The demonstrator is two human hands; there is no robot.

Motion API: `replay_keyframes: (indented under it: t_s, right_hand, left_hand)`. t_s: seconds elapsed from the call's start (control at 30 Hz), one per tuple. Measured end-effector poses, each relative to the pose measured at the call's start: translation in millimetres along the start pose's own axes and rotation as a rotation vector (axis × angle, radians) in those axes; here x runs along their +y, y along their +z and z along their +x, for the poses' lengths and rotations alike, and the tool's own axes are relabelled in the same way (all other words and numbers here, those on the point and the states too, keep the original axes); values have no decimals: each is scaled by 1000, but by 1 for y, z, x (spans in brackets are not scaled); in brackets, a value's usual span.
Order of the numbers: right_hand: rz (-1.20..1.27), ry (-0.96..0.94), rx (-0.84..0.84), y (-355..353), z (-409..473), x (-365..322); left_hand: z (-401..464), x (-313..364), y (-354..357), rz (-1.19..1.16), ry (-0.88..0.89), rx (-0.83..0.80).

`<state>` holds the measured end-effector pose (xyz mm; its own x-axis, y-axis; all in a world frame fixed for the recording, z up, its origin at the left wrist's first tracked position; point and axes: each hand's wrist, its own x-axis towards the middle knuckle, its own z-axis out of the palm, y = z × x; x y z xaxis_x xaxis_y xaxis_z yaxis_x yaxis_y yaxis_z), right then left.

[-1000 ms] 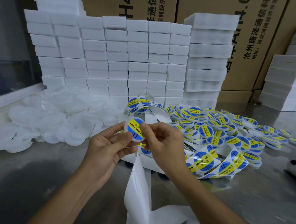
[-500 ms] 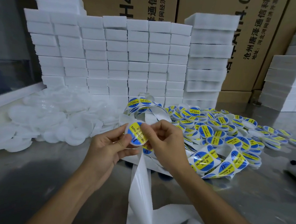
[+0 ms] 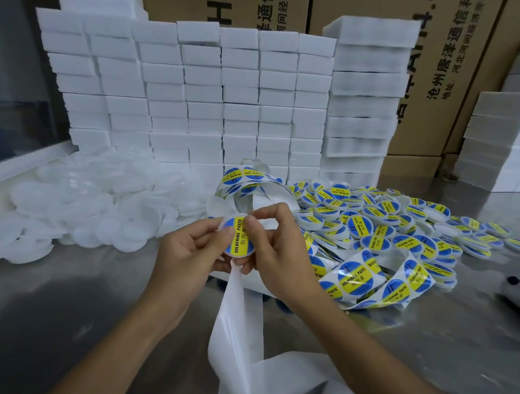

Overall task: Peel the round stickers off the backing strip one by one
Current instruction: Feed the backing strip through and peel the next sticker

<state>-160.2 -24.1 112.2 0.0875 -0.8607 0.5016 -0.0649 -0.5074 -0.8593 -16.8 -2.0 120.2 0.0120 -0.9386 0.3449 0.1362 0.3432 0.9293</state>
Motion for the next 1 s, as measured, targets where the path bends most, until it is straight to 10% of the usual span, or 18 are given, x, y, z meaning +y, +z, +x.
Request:
replay_keyframes:
  t_s: [1.0]
  right_hand:
    - [-68, 71, 75, -5, 3, -11]
  left_hand:
    - [8, -2, -11, 91, 2, 182]
